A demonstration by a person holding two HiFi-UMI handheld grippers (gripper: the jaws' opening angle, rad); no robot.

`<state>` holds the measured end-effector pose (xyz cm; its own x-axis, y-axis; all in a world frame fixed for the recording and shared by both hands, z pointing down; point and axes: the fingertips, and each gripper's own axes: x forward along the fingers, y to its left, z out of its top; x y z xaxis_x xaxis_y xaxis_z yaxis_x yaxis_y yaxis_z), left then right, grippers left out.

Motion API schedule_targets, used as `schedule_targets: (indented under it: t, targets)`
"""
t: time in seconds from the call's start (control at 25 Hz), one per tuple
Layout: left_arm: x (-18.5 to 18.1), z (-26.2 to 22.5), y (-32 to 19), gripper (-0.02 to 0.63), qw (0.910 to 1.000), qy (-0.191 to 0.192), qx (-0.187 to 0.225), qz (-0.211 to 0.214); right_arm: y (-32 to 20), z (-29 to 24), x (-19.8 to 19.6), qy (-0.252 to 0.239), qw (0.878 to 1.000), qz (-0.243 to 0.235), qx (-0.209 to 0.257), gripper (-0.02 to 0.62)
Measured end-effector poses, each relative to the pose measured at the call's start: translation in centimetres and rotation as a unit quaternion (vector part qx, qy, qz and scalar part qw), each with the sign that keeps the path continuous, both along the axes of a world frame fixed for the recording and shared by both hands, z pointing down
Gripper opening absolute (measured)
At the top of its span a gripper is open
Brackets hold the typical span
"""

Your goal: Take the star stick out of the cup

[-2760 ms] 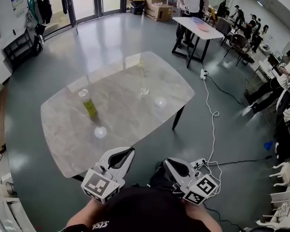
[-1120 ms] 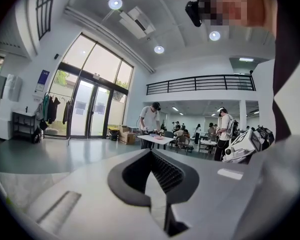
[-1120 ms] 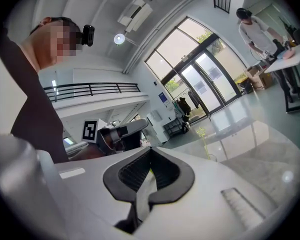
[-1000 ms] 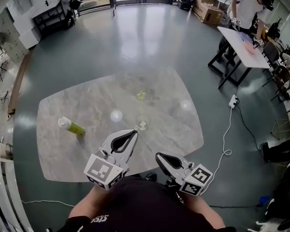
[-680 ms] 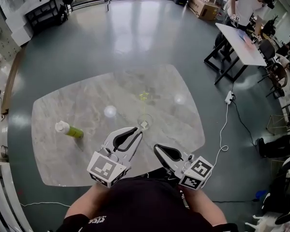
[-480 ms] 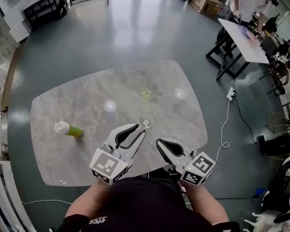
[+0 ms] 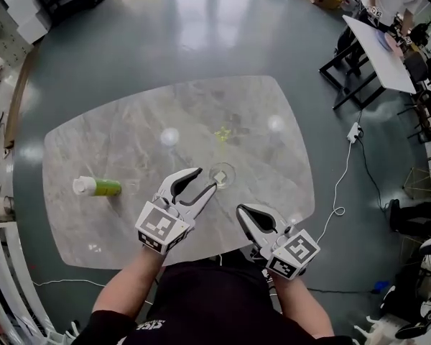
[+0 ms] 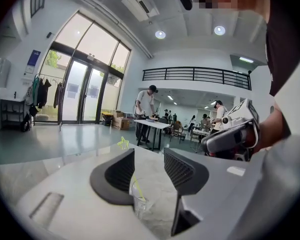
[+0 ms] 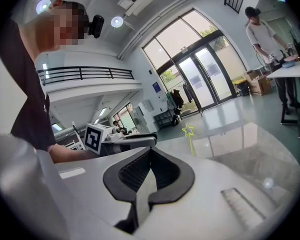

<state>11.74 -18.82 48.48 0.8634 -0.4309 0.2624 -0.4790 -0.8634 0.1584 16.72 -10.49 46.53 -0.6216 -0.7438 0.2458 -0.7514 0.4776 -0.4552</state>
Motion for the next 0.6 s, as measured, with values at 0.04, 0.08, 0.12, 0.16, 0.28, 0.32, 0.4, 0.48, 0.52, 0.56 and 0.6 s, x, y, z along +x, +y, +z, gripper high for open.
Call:
schedule_targets:
  t: [0.04,0.08,0.12,0.16,0.28,0.32,0.4,0.48,0.52,0.56,0.6]
  targets:
    - [0.2,0.4,-0.2,0.169,1.0000,0.002,-0.003,0.001,0.2,0.5,0.2,0.004,1.000,-0.002,-0.008,0.012]
    - [0.5,0.8,-0.4,0.172,1.0000,0.003,-0.005,0.004,0.3,1.0,0.4,0.005,1.000,-0.005,-0.018,0.012]
    - [0.8,1.4,-0.6,0.175,0.9999,0.004,-0.008,0.007,0.3,1.4,0.5,0.002,1.000,-0.008,-0.027,0.012]
    - [1.0,2.1,-0.7,0.175,0.9999,0.003,-0.010,0.009,0.4,1.8,0.4,-0.001,0.999,-0.011,-0.034,0.012]
    - [1.9,3.9,-1.0,0.175,0.9998,-0.006,-0.012,0.017,0.2,2.6,0.1,-0.004,0.999,-0.022,-0.046,0.012]
    - [2.1,4.3,-1.1,0.175,0.9997,-0.007,-0.012,0.018,0.1,2.8,0.0,-0.004,0.999,-0.025,-0.048,0.012]
    - [2.6,5.2,-1.3,0.175,0.9997,-0.006,-0.013,0.019,-0.2,3.2,-0.1,-0.004,0.998,-0.029,-0.053,0.012]
    - [3.1,6.3,-1.8,0.175,0.9996,-0.008,-0.015,0.021,-0.6,3.5,-0.4,-0.004,0.998,-0.035,-0.056,0.012]
    - [3.3,6.9,-2.0,0.175,0.9995,-0.011,-0.017,0.023,-0.6,3.6,-0.6,-0.005,0.998,-0.039,-0.058,0.012]
    - [3.5,7.5,-2.1,0.175,0.9994,-0.014,-0.018,0.024,-0.6,3.8,-0.8,-0.005,0.997,-0.043,-0.060,0.012]
    - [3.6,8.0,-2.4,0.175,0.9994,-0.016,-0.019,0.024,-0.4,4.0,-1.0,-0.004,0.997,-0.047,-0.063,0.012]
